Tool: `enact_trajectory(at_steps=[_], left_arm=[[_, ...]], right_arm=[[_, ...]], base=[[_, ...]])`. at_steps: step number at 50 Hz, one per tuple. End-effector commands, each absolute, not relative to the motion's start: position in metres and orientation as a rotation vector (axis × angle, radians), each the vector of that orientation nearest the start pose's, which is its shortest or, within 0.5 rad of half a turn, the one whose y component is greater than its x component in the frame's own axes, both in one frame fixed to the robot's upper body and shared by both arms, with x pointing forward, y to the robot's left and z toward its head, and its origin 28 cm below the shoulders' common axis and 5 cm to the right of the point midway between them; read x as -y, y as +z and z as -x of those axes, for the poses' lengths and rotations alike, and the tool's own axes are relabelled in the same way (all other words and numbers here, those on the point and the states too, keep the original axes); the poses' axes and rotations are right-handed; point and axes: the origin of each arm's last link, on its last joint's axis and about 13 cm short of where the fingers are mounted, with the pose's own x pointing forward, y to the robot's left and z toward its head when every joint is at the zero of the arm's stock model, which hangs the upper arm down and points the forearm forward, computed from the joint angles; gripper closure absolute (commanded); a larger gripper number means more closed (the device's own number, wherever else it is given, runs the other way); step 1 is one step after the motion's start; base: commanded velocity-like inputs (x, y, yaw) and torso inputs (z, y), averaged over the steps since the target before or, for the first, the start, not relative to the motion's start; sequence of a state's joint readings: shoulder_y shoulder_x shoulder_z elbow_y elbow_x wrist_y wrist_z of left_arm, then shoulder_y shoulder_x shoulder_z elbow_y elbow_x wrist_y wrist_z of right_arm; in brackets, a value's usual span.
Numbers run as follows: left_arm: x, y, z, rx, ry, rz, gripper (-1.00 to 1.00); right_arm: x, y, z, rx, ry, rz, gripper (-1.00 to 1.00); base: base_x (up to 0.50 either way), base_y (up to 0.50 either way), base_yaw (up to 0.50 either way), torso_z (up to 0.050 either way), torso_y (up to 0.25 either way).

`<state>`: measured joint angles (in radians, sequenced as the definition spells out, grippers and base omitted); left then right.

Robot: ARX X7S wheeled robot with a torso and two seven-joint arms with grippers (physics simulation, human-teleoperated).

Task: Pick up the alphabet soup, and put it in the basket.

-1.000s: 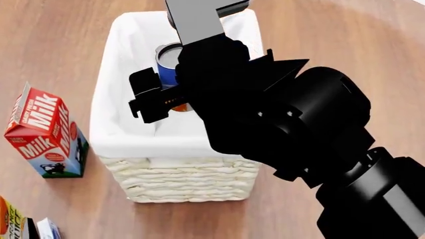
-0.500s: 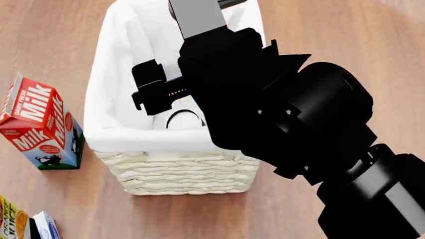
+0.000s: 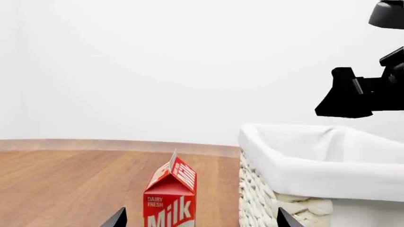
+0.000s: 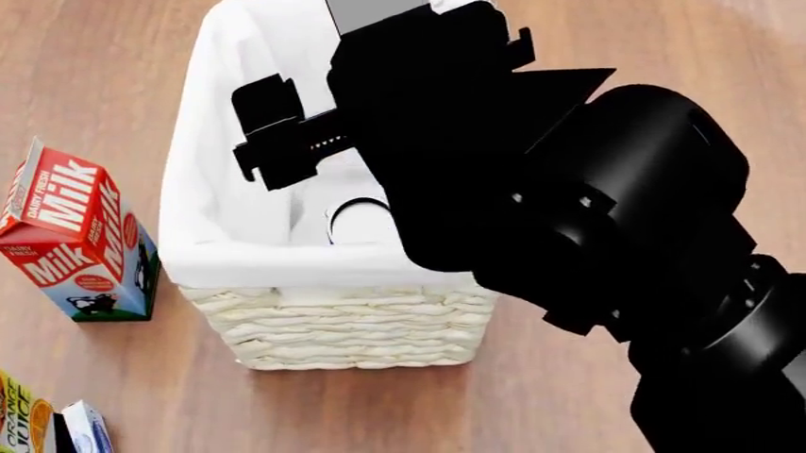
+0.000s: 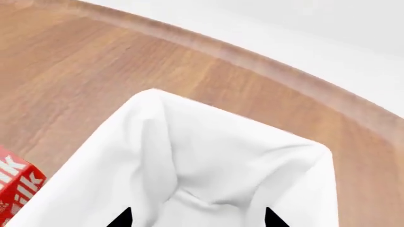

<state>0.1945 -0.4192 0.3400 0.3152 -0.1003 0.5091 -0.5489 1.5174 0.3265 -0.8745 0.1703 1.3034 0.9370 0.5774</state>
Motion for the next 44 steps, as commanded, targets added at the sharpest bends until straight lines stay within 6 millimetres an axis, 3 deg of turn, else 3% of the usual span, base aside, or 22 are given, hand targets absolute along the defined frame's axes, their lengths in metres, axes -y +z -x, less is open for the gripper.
enact_trajectory(at_steps=[1,16,23,28,31,40,44], left_arm=[[-0.213,0.068,-0.153,0.529,0.061,0.041,-1.00],[-0.214,0.068,-0.152,0.529,0.070,0.042,-1.00],[-0.215,0.069,-0.151,0.534,0.081,0.042,-1.00],[-0.215,0.069,-0.152,0.532,0.087,0.040,-1.00],[-0.216,0.069,-0.151,0.532,0.092,0.037,-1.00],[-0.222,0.072,-0.149,0.544,0.121,0.043,-1.00],[-0.223,0.072,-0.149,0.546,0.128,0.041,-1.00]], right_arm=[[0.043,0.343,-0.307,-0.079,0.349,0.263,-1.00],[0.084,0.380,-0.256,0.101,0.335,0.276,-1.00],[0.132,0.378,-0.217,0.210,0.251,0.251,-1.00],[0.154,0.359,-0.198,0.237,0.204,0.270,-1.00],[0.164,0.337,-0.187,0.245,0.181,0.288,-1.00],[0.173,0.287,-0.167,0.307,0.138,0.329,-1.00],[0.174,0.251,-0.157,0.403,0.063,0.368,-1.00]], base=[[0.00,0.00,0.00,0.000,0.000],[0.00,0.00,0.00,0.000,0.000],[0.00,0.00,0.00,0.000,0.000],[0.00,0.00,0.00,0.000,0.000],[0.00,0.00,0.00,0.000,0.000],[0.00,0.00,0.00,0.000,0.000],[0.00,0.00,0.00,0.000,0.000]])
